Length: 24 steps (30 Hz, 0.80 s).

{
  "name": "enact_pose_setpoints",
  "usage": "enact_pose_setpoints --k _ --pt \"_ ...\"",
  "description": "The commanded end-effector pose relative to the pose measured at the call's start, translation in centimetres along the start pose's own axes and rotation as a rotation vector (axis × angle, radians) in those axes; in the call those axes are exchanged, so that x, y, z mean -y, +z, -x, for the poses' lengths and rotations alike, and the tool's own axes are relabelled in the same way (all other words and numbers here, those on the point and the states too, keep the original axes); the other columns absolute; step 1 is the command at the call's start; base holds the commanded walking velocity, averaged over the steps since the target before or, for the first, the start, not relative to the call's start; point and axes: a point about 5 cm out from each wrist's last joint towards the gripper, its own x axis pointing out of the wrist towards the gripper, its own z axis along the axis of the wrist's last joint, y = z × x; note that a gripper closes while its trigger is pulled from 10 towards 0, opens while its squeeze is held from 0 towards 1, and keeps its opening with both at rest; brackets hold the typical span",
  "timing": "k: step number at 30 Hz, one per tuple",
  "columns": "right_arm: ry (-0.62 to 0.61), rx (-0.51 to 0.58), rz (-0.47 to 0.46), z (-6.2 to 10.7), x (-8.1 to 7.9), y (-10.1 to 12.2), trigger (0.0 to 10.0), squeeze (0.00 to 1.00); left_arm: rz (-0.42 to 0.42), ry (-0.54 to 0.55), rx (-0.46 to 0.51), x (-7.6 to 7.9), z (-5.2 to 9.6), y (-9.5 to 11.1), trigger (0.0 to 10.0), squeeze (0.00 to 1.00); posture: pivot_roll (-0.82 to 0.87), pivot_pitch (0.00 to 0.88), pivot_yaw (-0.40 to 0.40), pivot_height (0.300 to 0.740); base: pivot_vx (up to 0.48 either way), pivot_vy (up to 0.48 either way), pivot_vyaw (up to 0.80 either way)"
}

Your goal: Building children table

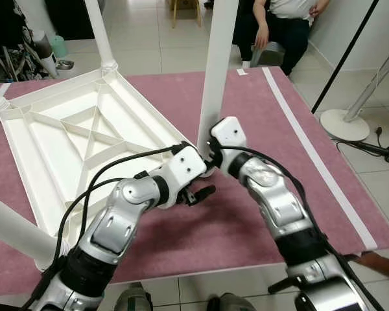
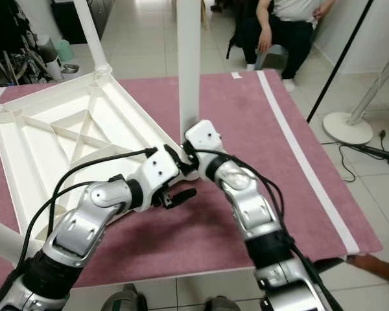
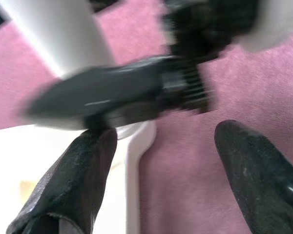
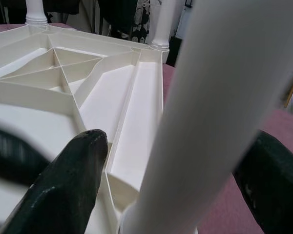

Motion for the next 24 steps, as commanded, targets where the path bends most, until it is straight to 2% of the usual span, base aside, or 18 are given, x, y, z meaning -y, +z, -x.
enact_pose_setpoints --k 1,5,6,10,13,15,16,17,19,24 --pt "0.03 -0.018 -0.021 0.5 -0.4 -0.6 10.0 1.0 -0.028 0.04 0.046 -0.8 1.0 0.6 10.0 0.0 0.06 0.0 0.062 0.74 0.0 0.0 0.0" --pt "0.028 -0.026 -0.026 1.3 -0.4 -1.0 10.0 1.0 -0.038 0.053 0.058 -1.1 1.8 0.5 10.0 0.0 0.06 0.0 0.064 0.74 0.0 0.0 0.0" --pt "0.031 -0.011 -0.036 1.9 -0.3 -0.9 10.0 0.0 -0.034 0.069 0.07 -1.3 2.1 0.4 10.0 0.0 0.06 0.0 0.064 0.74 0.0 0.0 0.0" --pt "0.034 -0.004 -0.051 2.3 -0.3 -0.9 10.0 0.0 -0.029 0.083 0.077 -1.4 2.4 0.3 10.0 0.0 0.06 0.0 0.064 0.74 0.0 0.0 0.0" --pt "0.007 0.005 -0.099 3.8 0.0 -1.1 10.0 0.0 -0.034 0.158 0.081 -1.7 3.0 -0.1 10.0 0.0 0.05 0.0 0.066 0.74 0.0 0.0 0.0" --pt "0.007 0.005 -0.099 3.8 0.0 -1.1 10.0 0.0 -0.034 0.158 0.081 -1.7 3.0 -0.1 10.0 0.0 0.05 0.0 0.066 0.74 0.0 0.0 0.0" --pt "-0.03 -0.016 -0.119 4.8 0.2 -1.7 10.0 0.0 -0.024 0.206 0.057 -1.8 3.4 -0.6 10.0 0.0 0.05 0.0 0.063 0.74 0.0 0.0 0.0" --pt "-0.03 -0.016 -0.119 4.8 0.2 -1.7 10.0 0.0 -0.024 0.206 0.057 -1.8 3.4 -0.6 10.0 0.0 0.05 0.0 0.063 0.74 0.0 0.0 0.0" --pt "-0.151 -0.062 -0.185 6.4 0.4 -3.3 10.0 0.0 0.024 0.284 0.016 -1.9 4.4 -1.6 10.0 0.0 0.05 0.0 0.059 0.74 0.0 0.0 0.0" --pt "-0.247 -0.098 -0.23 6.7 -0.1 -4.7 10.0 0.0 0.053 0.337 -0.008 -2.0 5.1 -2.6 10.0 0.0 0.04 0.0 0.048 0.74 0.0 0.0 0.0"
